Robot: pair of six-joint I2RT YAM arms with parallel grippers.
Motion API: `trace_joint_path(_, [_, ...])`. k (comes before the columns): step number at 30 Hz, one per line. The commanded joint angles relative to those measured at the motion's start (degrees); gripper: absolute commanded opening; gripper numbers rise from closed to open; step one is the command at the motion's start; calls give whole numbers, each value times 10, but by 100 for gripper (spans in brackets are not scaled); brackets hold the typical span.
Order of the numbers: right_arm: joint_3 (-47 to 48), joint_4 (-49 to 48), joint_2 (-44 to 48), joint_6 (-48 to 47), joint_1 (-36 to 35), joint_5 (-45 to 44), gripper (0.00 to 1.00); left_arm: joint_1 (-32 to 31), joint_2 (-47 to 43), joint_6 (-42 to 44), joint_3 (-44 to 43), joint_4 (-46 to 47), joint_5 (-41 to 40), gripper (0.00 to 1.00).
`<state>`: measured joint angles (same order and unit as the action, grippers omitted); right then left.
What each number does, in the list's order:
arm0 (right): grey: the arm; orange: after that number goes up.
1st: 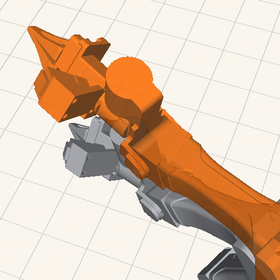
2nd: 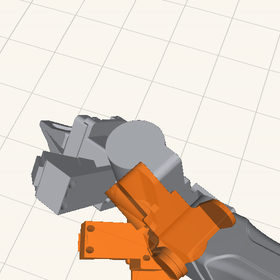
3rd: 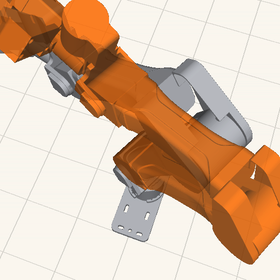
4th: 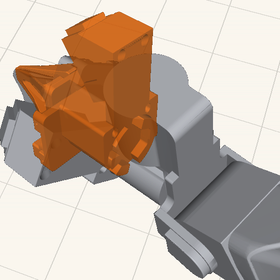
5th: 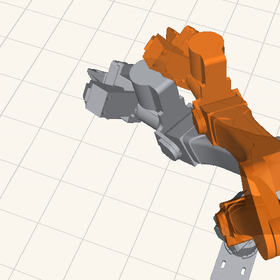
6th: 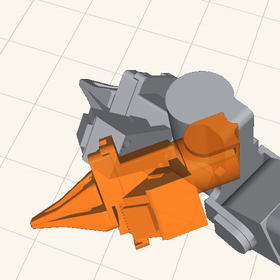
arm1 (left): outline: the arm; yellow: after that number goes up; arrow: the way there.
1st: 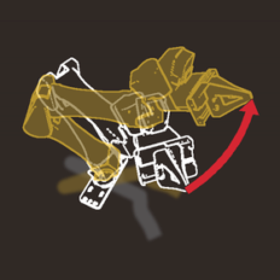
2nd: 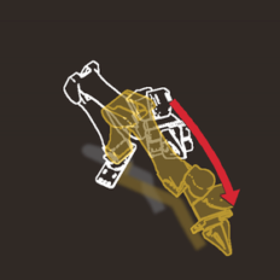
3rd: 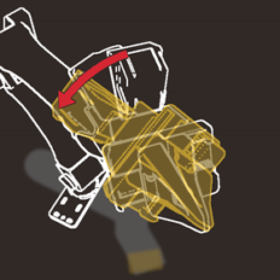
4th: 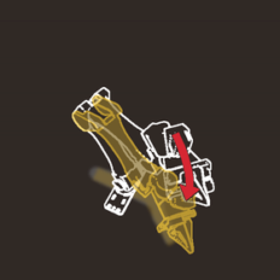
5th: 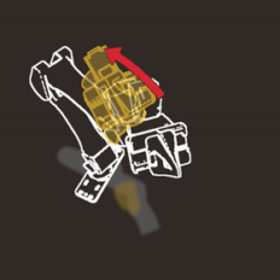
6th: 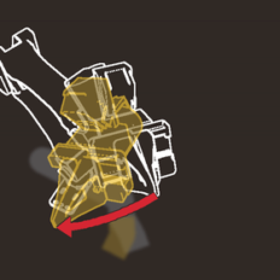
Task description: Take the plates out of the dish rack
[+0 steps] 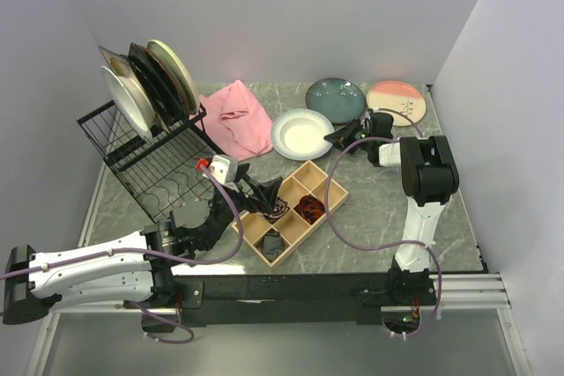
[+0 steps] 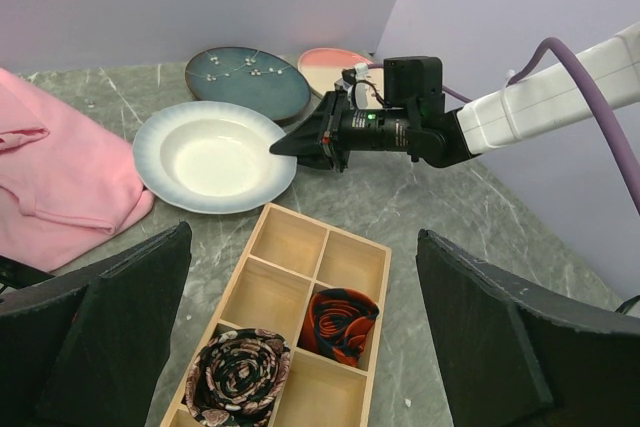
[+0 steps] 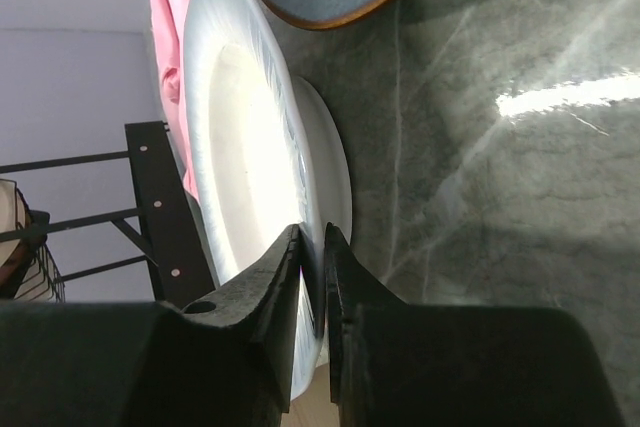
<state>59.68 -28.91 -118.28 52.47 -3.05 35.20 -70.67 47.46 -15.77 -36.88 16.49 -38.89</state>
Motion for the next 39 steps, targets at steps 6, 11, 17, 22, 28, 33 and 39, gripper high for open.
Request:
trace_joint_path(6, [21, 10, -25, -10, -14, 9, 16, 2, -3, 0, -10, 16, -4, 99])
trace_joint_path(11, [24, 49, -1, -21, 0, -17, 41, 2, -4, 0, -12, 8, -14, 100])
trace_joint_path(17, [40, 176, 73, -58, 14, -86, 64, 2, -11, -17, -30, -6, 15, 99])
trace_joint_path(22, [52, 284, 168, -83, 24, -172, 93, 2, -1, -21, -64, -30, 25, 100])
trace_joint_path(28, [66, 389, 317, -119, 22, -237, 100, 2, 48, 3, -130, -59, 8, 99])
trace_joint_path(33, [31, 431, 469, -152, -27, -262, 100, 5, 84, 58, -213, -86, -43, 99])
trace_joint_path(39, [-37, 447, 628, -199, -148, -318, 100, 49, 140, 79, -354, -214, -174, 97])
